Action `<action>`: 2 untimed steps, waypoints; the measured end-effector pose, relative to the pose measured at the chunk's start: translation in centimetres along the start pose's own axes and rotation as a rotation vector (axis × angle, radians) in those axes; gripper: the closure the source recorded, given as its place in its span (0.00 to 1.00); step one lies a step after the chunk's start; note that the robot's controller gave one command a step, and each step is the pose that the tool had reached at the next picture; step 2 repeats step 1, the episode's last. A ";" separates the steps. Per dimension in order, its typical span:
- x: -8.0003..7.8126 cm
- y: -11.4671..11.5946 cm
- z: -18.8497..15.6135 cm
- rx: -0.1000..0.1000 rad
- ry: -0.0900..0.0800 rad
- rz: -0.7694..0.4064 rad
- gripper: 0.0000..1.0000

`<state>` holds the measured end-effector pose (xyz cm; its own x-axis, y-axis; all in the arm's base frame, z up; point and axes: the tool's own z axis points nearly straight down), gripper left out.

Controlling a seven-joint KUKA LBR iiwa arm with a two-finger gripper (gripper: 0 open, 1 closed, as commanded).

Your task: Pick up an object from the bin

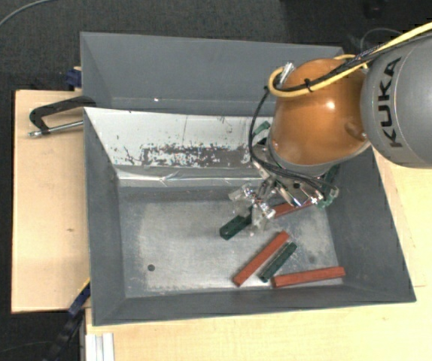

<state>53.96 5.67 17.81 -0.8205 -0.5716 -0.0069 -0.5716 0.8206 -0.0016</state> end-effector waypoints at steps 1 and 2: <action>-0.5 3.0 -7.4 0.003 -0.008 -0.017 1.00; -0.5 3.0 -7.4 0.003 -0.008 -0.017 1.00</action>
Offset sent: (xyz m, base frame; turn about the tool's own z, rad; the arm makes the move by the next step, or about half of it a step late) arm -0.0153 0.0244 0.0682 -0.0141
